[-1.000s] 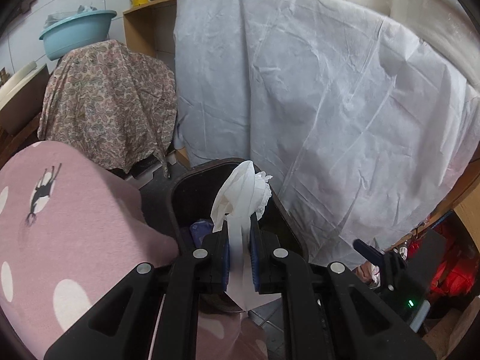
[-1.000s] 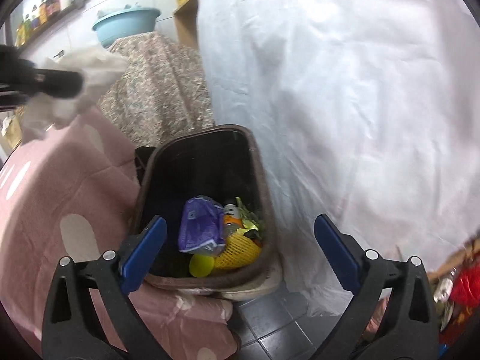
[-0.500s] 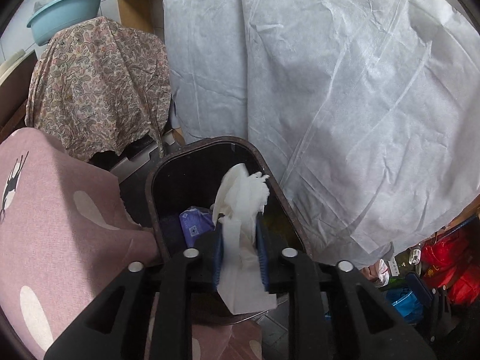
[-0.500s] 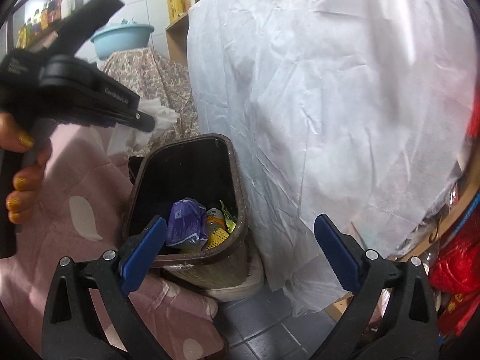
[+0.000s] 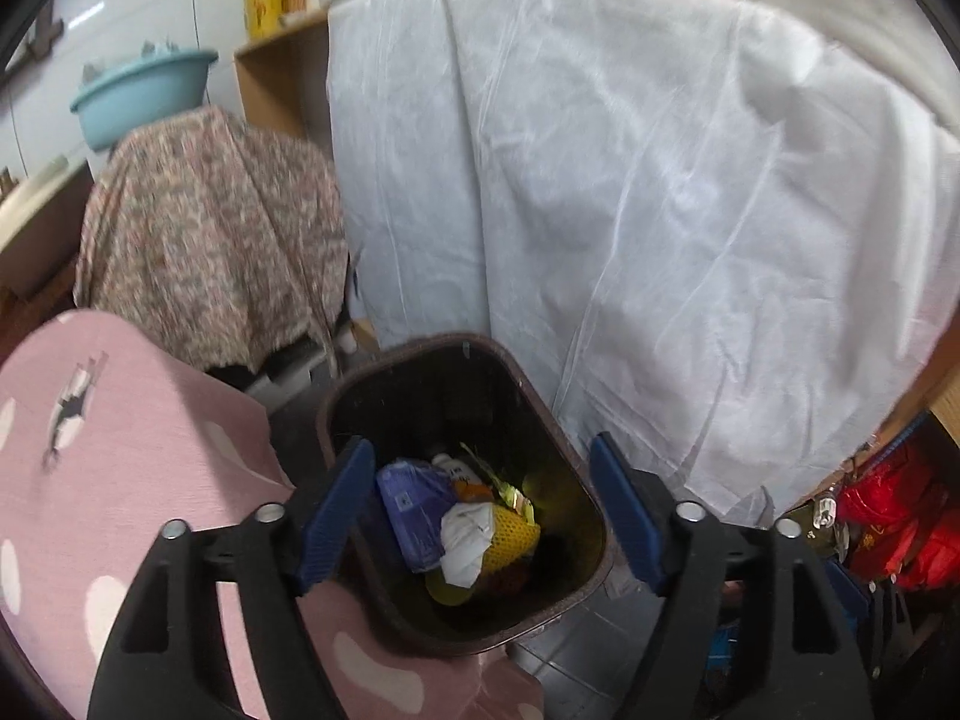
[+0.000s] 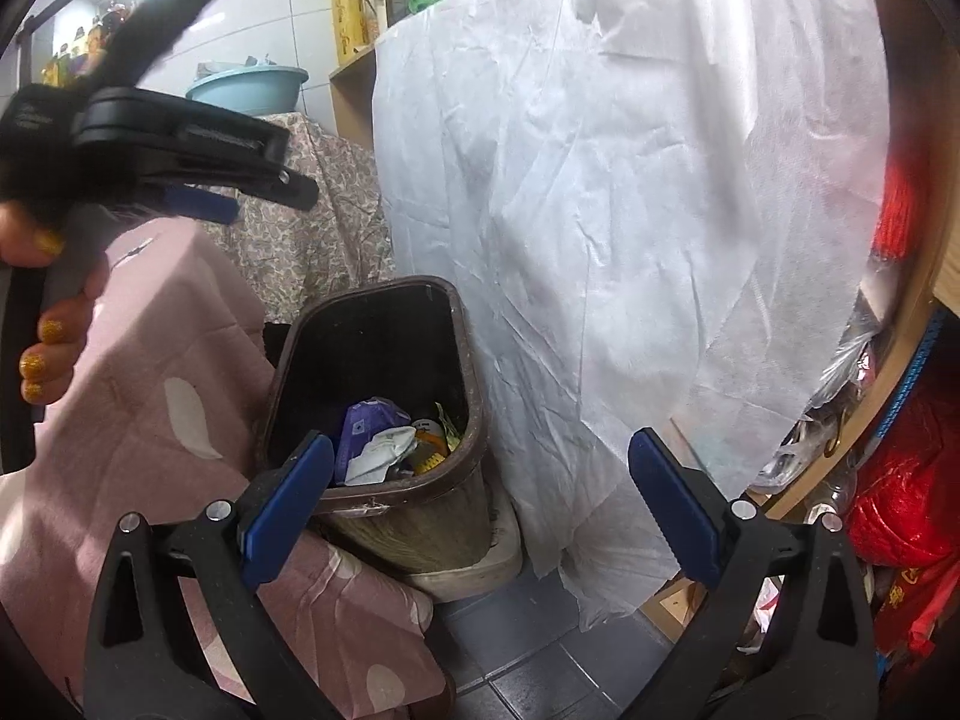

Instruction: Collect trash

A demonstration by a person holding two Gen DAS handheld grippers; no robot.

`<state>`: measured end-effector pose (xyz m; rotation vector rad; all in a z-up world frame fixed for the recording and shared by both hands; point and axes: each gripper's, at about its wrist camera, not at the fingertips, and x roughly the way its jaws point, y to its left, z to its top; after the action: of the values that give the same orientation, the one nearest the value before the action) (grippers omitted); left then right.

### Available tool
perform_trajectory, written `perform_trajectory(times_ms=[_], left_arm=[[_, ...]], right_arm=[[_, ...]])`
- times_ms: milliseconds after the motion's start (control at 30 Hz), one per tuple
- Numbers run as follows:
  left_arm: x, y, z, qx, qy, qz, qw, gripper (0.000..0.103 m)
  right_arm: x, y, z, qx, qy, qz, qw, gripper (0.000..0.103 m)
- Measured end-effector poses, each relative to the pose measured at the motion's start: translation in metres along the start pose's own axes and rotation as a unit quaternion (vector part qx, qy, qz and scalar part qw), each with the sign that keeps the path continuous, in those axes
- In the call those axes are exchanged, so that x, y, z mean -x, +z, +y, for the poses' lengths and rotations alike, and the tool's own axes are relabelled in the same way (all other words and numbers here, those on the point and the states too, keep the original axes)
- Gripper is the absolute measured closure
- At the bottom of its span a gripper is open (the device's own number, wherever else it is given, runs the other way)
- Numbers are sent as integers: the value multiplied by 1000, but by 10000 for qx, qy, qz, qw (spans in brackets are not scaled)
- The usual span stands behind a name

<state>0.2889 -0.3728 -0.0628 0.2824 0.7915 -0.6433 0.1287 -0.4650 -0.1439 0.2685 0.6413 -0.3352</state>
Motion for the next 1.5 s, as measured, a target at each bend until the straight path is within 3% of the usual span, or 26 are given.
perform_trajectory(times_ms=[233, 533, 733, 1033, 1200, 1333, 1500], left_arm=[[77, -20, 13, -104, 50, -796, 9968, 5], [175, -75, 68, 190, 460, -1606, 9858, 5], [238, -130, 107, 524, 948, -2284, 9675, 5], [310, -189, 144, 994, 1779, -2473, 9473, 5], [335, -214, 155, 1391, 1766, -2478, 9424, 5], [349, -237, 160, 1680, 2081, -2488, 9309, 5], [362, -259, 158, 1672, 2369, -2518, 9233, 5]], right_arm=[[28, 2, 13, 146, -90, -197, 9997, 6], [75, 11, 62, 456, 283, -626, 9966, 6], [129, 16, 117, 741, 774, -1188, 9871, 6], [196, 3, 181, 1067, 1434, -1738, 9684, 6], [221, -6, 199, 1091, 1689, -1786, 9632, 6], [235, -16, 209, 1236, 1740, -1831, 9596, 6], [247, -28, 211, 1316, 1775, -1907, 9565, 6]])
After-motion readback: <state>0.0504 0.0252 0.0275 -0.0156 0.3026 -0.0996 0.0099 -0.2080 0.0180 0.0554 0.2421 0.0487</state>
